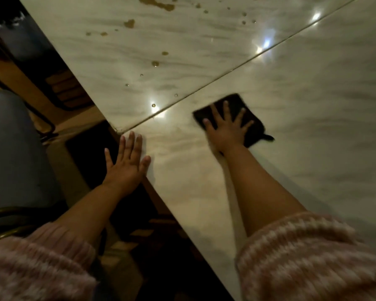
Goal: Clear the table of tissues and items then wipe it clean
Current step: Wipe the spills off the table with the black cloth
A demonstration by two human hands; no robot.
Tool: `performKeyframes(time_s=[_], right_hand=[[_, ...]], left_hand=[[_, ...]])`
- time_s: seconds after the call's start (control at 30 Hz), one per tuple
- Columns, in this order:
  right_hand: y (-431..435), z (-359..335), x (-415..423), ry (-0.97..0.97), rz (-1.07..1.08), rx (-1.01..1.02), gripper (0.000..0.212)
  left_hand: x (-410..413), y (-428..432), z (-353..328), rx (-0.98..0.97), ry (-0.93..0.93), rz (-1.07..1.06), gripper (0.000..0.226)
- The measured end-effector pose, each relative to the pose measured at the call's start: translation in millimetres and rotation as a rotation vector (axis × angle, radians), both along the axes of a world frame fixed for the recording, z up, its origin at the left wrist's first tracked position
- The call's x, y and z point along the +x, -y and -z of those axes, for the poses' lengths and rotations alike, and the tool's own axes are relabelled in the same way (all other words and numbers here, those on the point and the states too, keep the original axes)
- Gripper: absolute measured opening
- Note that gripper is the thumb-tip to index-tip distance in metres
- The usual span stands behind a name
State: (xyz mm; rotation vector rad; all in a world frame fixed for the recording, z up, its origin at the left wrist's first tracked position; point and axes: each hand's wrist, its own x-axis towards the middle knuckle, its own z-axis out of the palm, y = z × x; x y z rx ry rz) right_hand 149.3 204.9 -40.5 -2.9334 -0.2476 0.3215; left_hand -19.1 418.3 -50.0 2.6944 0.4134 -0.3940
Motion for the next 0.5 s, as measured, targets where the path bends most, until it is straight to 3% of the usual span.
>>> performKeyframes(time_s=[0.13,0.2,0.27,0.37,0.5], right_hand=[[-30,3,-83,0.014,-0.376,0.07,0.056],[-3,4,-121,0.045,-0.554,0.092,0.056],[40,3,-126,0.036,-0.6,0.076,0.06],[113,-1,-102,0.011,-0.349,0.058,0.07],[198,-3,-101,0.012,0.023,0.031,0.058]], left_hand=[[-4,-1,-2,-0.118,0.035,-0.042,0.062],[-13,8,-5,-0.171,0.092,-0.052,0.065],[-29,30,-9,-0.175,0.12,-0.027,0.065],[-58,74,-11,-0.152,0.164,0.002,0.073],[-95,122,-7,-0.071,0.167,0.038,0.076]])
